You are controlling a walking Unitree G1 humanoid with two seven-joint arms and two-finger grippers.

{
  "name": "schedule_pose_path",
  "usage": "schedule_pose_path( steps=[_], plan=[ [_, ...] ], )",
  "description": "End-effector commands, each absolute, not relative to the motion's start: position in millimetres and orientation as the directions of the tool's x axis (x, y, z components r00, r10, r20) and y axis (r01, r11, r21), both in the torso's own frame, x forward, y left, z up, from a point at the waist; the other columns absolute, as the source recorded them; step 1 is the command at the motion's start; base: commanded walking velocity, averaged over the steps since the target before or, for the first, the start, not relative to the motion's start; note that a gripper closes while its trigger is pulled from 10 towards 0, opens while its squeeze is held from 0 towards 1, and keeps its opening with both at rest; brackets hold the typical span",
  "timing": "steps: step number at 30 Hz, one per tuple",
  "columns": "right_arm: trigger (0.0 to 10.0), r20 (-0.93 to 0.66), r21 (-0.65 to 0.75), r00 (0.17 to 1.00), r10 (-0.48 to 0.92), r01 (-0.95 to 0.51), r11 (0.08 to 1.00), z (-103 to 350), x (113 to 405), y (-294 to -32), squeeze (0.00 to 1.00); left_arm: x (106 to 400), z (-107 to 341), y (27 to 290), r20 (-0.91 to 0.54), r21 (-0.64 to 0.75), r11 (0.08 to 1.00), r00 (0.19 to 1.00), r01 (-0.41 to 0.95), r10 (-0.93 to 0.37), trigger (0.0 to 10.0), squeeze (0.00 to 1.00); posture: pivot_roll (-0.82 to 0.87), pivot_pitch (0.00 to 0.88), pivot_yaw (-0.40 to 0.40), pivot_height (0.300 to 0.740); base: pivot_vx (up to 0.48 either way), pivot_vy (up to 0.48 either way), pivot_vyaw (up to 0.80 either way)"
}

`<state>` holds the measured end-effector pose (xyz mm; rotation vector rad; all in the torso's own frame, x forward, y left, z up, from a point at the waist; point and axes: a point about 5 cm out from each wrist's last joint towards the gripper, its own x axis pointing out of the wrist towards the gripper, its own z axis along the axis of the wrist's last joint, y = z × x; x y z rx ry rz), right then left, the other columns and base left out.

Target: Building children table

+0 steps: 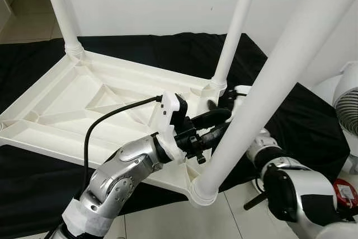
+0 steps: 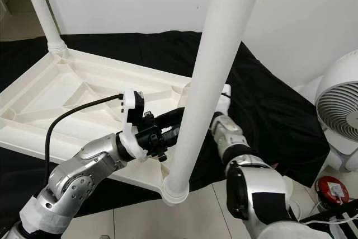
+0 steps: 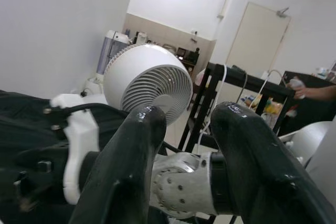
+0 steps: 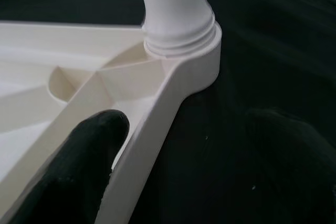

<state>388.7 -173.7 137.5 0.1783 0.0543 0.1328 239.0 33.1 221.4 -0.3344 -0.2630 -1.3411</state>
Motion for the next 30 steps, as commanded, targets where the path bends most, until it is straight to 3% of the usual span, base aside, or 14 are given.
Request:
schedule_pose_path(
  steps=[1,7,12,20,23,30],
  plan=[
    [10.0,0.0,0.215,0.998,0.067,-0.065,0.974,129.8,380.9,-188.6,0.0,243.4,218.2,34.8,0.357,-0.077,0.245,0.257,0.966,-0.898,10.0,0.0,0.06,0.11,-0.044,0.74,0.0,0.0,0.0],
    [10.0,0.079,0.238,0.996,0.034,-0.052,0.97,122.4,368.6,-198.8,0.0,252.5,209.3,42.5,0.289,-0.096,0.33,0.344,0.939,-0.894,10.0,0.0,0.05,0.113,-0.044,0.74,0.0,0.0,0.0],
    [10.0,0.211,0.31,0.977,-0.005,-0.062,0.949,115.0,342.5,-201.1,0.0,264.4,196.2,75.0,0.199,-0.086,0.442,0.45,0.893,-0.87,10.0,0.0,0.05,0.109,-0.053,0.74,0.0,0.0,0.0],
    [10.0,0.261,0.301,0.965,0.016,-0.097,0.949,118.0,326.7,-201.9,0.0,265.5,189.1,105.9,0.148,0.018,0.51,0.502,0.86,-0.852,10.0,0.0,0.03,0.115,-0.054,0.74,0.0,0.0,0.0],
    [10.0,0.276,0.265,0.96,0.045,-0.121,0.957,120.6,311.9,-212.0,0.0,255.6,182.1,136.2,0.075,0.074,0.472,0.467,0.878,-0.881,10.0,0.0,0.04,0.124,-0.057,0.74,0.0,0.0,0.0],
    [10.0,0.269,0.239,0.961,0.059,-0.126,0.963,124.7,301.5,-222.7,0.0,242.9,176.4,153.9,-0.042,0.103,0.387,0.393,0.916,-0.919,10.0,0.0,0.06,0.112,-0.054,0.74,0.0,0.0,0.0]
  ],
)
